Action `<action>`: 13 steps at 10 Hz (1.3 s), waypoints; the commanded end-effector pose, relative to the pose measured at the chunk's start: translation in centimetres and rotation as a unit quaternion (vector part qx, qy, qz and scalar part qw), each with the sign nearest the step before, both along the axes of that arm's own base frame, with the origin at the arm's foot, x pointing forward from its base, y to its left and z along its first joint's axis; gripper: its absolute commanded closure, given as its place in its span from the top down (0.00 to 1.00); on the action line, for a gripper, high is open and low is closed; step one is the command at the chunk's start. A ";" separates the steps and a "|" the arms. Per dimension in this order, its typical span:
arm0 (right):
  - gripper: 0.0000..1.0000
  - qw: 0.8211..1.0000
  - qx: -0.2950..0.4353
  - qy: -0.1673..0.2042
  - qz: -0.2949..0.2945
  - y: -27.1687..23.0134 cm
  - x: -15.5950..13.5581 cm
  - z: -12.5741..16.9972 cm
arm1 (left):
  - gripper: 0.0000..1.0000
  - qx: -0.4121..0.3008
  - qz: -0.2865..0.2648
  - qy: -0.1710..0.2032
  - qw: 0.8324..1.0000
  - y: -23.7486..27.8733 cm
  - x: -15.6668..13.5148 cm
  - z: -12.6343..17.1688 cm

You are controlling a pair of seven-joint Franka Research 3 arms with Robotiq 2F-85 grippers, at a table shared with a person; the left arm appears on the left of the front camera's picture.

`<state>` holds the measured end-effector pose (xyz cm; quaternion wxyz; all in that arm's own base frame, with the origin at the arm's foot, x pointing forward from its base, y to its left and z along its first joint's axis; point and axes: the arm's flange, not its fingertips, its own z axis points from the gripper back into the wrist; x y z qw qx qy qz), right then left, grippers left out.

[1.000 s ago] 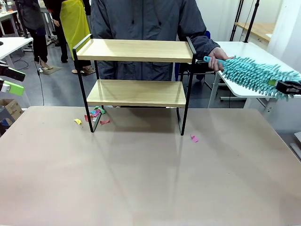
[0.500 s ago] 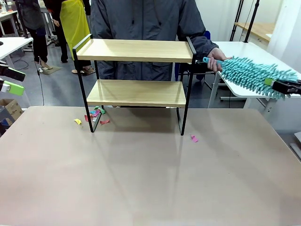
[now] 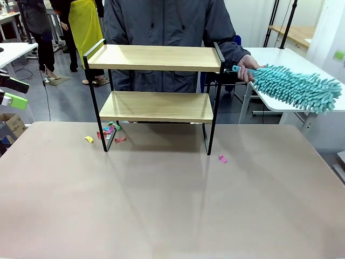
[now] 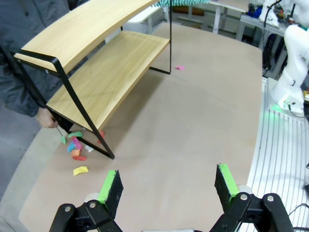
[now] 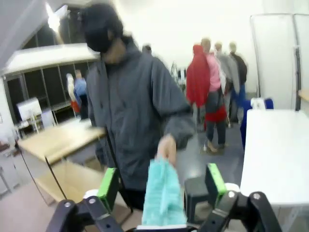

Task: Clean the shelf.
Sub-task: Hand the Duster back to the human.

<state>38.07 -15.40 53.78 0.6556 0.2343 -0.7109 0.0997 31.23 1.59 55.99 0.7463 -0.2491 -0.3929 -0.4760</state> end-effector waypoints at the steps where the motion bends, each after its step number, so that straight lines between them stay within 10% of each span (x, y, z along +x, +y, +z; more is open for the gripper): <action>1: 1.00 0.996 0.086 -0.022 -0.012 -1.6 -0.8 2.3 | 1.00 -0.011 -0.008 -0.011 1.000 0.0 0.1 0.0; 5: 1.00 0.993 0.113 -0.027 -0.034 -5.7 -1.4 6.7 | 1.00 -0.011 -0.008 -0.011 1.000 0.0 0.1 0.0; 13: 1.00 0.993 0.113 -0.027 -0.034 -5.7 -1.4 6.7 | 1.00 -0.011 -0.008 -0.011 1.000 0.0 0.1 0.0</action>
